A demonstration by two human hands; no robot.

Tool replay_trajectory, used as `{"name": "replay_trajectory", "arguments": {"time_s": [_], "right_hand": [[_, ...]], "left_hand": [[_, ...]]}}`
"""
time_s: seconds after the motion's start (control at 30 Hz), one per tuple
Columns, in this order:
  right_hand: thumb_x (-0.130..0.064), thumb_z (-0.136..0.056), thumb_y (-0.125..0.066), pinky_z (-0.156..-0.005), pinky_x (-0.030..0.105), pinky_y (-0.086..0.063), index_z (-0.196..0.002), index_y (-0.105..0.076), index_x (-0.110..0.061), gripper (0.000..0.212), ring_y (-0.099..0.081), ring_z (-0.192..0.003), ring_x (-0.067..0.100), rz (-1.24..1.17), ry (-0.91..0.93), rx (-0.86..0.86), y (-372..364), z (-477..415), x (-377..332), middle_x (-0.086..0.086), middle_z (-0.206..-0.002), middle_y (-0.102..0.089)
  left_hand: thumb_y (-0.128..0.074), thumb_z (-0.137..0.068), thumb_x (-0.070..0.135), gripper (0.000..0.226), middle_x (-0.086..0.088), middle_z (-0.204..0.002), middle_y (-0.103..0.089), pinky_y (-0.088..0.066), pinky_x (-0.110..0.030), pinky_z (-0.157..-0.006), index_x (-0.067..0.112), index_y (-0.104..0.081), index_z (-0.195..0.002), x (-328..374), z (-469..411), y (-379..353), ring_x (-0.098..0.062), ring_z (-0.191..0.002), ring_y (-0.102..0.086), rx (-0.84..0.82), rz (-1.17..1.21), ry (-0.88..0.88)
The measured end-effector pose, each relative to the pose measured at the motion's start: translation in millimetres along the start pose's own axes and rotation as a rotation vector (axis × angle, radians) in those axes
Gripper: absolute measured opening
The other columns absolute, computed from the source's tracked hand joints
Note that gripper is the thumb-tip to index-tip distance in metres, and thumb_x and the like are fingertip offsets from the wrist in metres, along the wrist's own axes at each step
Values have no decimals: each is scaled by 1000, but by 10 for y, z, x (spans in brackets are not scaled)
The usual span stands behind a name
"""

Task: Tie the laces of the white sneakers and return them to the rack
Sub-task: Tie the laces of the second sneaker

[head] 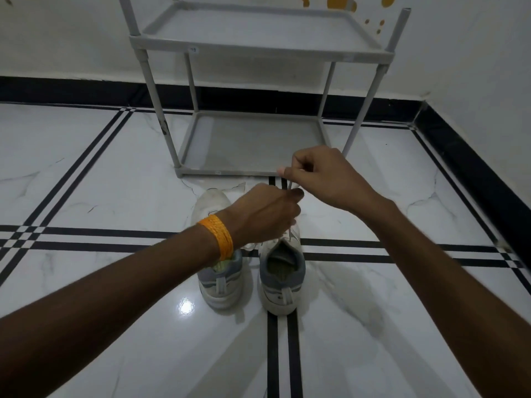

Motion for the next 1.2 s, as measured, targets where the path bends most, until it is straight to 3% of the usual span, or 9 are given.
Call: {"name": "replay_trajectory", "arguments": {"time_s": [0.13, 0.23, 0.33, 0.53, 0.63, 0.8, 1.03, 1.13, 1.2], "right_hand": [[-31, -88, -65, -60, 23, -45, -85, -65, -15, 16, -56, -62, 9, 1, -40, 70, -1, 56, 146, -2, -80, -64], [-12, -84, -65, -66, 18, -47, -112, -63, -20, 30, -60, -79, 12, -33, -137, 52, -76, 159, 294, -2, -107, -57], [-9, -83, -62, -73, 25, -51, -104, -73, -19, 25, -64, -85, 13, -161, -228, -45, -248, 252, 351, -3, -96, -68], [-18, -84, -68, -79, 38, -55, -78, -76, -17, 10, -69, -82, 19, -227, -247, -82, -241, 279, 402, 2, -79, -74], [-20, -88, -62, -62, 30, -43, -77, -68, -8, 17, -55, -64, 17, -313, -261, 11, -139, 284, 369, -1, -65, -60], [-16, -88, -54, -44, 22, -29, -62, -47, -15, 27, -35, -51, 13, -870, -375, -21, -16, 275, 149, 0, -59, -34], [-20, -95, -52, -55, 21, -49, -69, -49, -14, 26, -58, -62, 13, -1212, -264, 66, 185, 148, -200, 3, -69, -58], [-16, -94, -54, -57, 21, -55, -69, -51, -12, 25, -62, -62, 14, -1388, -383, 170, 132, 121, 65, 5, -68, -59], [-11, -93, -55, -57, 21, -57, -69, -51, -8, 24, -62, -62, 16, -1515, -527, 205, -45, 117, 323, 8, -67, -57]], "left_hand": [[-57, -93, 36, 29, -5, -78, -65, -42, -29, -58, 10, -68, -86, -291, -68, 51, -17, -61, -53, 7, 53, 208], [-66, -87, 33, 31, 2, -59, -52, -34, -26, -51, 15, -57, -63, -508, -26, -55, -11, -48, -45, -9, 719, 523], [-70, -81, 14, 13, 0, -57, -52, -38, -20, -44, 12, -62, -71, -454, 58, -174, -9, -47, -47, -113, 1114, 638], [-67, -79, 9, 7, -2, -63, -58, -44, -21, -52, 6, -65, -85, -486, 170, -230, -10, -55, -53, -97, 1313, 728], [-69, -78, 5, 7, -1, -68, -63, -48, -22, -60, 8, -66, -83, -529, 212, -210, -11, -64, -57, -57, 1326, 721], [-87, -63, 12, 39, -4, -88, -70, -52, -20, -66, 11, -69, -97, -529, 242, -291, -11, -75, -65, -32, 1177, 716], [-67, -67, -2, 27, 6, -63, -54, -41, -25, -52, 18, -50, -75, -313, 176, -65, -7, -54, -47, 384, 570, 578], [-69, -77, 3, 28, 5, -65, -51, -27, -15, -49, 16, -45, -84, -297, 233, 82, -8, -51, -39, 457, 438, 530], [-73, -82, 17, 26, -1, -68, -61, -38, -19, -48, 10, -52, -95, -262, 261, 145, -16, -52, -50, 468, 347, 443]]}}
Point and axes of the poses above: each hand's wrist, its own z-axis away from the middle knuckle, its own y-axis out of the back of the hand, x = y × z, the point moved 8 cm from there along -z, towards the middle knuckle
